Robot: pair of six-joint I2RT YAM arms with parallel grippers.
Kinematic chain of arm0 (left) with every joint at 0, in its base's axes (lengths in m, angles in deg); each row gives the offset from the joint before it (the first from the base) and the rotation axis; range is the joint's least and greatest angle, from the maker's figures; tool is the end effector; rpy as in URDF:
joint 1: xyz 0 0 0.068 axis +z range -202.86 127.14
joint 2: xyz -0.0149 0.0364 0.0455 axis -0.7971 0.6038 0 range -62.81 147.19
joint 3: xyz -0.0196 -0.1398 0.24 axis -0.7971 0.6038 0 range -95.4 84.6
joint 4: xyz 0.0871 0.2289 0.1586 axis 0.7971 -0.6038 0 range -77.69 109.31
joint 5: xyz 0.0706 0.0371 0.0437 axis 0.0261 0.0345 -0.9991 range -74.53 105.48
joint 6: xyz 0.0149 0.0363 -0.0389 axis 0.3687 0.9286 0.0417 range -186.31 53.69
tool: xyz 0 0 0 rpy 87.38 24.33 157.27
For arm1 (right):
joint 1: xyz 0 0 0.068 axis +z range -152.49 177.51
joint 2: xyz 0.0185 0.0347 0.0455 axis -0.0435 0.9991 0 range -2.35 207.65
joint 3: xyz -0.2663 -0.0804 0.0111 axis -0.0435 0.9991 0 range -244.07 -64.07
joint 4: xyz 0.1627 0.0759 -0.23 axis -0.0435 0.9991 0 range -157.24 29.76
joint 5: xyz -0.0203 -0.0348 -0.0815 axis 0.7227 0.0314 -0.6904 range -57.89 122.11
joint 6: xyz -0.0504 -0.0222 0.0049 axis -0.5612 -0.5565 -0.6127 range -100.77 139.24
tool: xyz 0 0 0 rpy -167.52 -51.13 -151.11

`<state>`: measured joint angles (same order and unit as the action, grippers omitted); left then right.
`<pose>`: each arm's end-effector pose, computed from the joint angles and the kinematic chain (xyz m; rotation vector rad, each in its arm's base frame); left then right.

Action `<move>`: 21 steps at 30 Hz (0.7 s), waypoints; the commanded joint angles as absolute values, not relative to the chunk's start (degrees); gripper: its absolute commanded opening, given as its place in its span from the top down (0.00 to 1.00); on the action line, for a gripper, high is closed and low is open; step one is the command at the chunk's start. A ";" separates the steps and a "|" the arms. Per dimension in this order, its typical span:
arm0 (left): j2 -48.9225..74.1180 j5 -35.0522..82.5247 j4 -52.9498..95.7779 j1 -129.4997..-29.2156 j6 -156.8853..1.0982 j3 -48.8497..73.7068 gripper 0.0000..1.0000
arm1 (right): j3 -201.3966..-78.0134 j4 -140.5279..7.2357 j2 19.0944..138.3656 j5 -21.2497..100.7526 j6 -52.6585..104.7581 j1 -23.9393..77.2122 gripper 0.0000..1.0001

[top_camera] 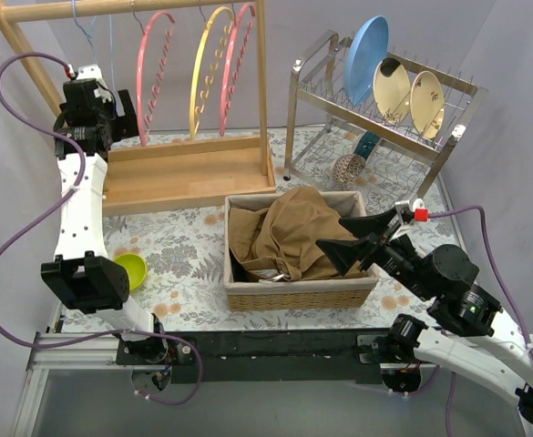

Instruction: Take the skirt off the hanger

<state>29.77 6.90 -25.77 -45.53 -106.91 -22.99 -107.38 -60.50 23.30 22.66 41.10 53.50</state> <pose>0.3767 0.0541 0.4571 -0.9328 1.8761 -0.1952 0.0788 0.1058 0.3926 -0.2872 1.4313 1.0122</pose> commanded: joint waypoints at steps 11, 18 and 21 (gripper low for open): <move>-7.77 11.68 -19.53 -45.39 -119.93 -2.16 0.02 | -120.41 -36.40 31.57 7.77 48.33 53.76 0.02; -24.12 33.55 -15.77 -45.39 -122.74 11.79 0.02 | -122.78 -33.67 29.03 7.24 46.48 53.76 0.02; -29.21 42.26 -12.60 -46.35 -128.60 16.82 0.02 | -123.40 -33.23 27.71 6.71 46.31 53.76 0.02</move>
